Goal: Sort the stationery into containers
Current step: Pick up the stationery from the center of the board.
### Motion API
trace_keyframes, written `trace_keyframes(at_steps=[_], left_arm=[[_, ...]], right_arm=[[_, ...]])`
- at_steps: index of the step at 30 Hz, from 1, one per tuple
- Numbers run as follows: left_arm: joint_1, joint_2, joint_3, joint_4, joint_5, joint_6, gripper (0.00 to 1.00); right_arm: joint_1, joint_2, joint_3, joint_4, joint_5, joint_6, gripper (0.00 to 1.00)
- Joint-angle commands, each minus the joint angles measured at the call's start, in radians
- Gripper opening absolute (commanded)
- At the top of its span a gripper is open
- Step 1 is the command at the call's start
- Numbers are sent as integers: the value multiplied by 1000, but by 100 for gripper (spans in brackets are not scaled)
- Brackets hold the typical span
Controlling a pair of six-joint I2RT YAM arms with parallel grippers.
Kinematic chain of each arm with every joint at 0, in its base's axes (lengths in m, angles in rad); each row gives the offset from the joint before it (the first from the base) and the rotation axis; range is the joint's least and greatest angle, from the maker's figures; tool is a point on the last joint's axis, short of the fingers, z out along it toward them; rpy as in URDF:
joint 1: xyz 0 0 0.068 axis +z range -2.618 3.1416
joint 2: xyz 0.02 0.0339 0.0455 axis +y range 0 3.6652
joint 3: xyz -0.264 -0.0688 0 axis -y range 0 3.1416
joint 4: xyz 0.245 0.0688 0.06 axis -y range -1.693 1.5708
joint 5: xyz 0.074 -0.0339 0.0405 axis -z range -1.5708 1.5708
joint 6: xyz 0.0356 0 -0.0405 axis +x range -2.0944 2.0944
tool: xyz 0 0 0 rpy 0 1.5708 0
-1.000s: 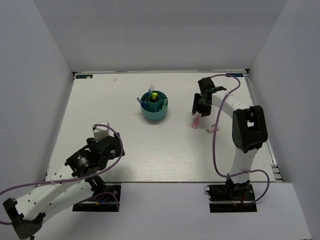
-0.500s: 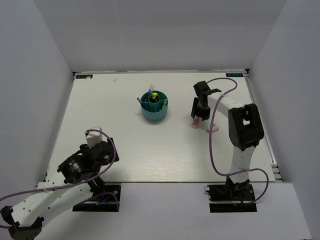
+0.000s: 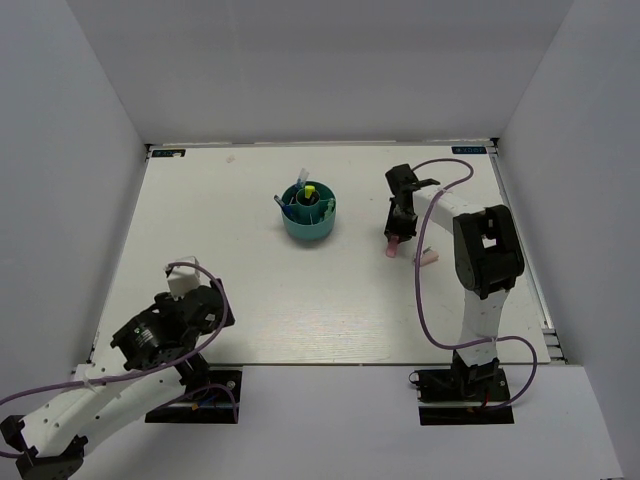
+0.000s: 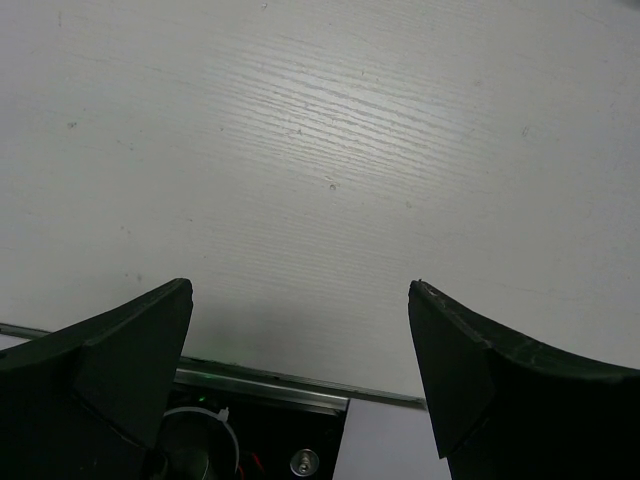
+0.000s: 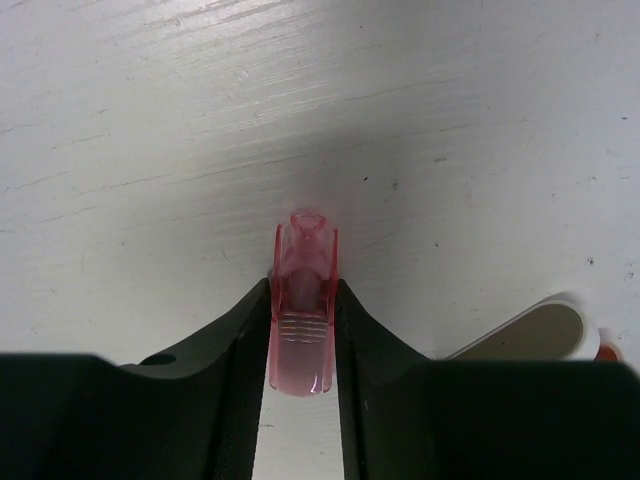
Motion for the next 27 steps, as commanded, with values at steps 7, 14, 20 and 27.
trace_keyframes(at_steps=[7, 14, 20, 27], left_arm=[[4, -16, 14, -23, -7, -20, 100], [2, 36, 33, 4, -1, -2, 100], [4, 75, 42, 30, 2, 3, 100], [4, 106, 62, 34, 5, 3, 100]], right_arm=[[27, 6, 5, 46, -136, -90, 0], [87, -114, 72, 177, -320, -269, 0], [147, -177, 126, 365, -433, -273, 0], [164, -194, 34, 629, -554, -155, 0]])
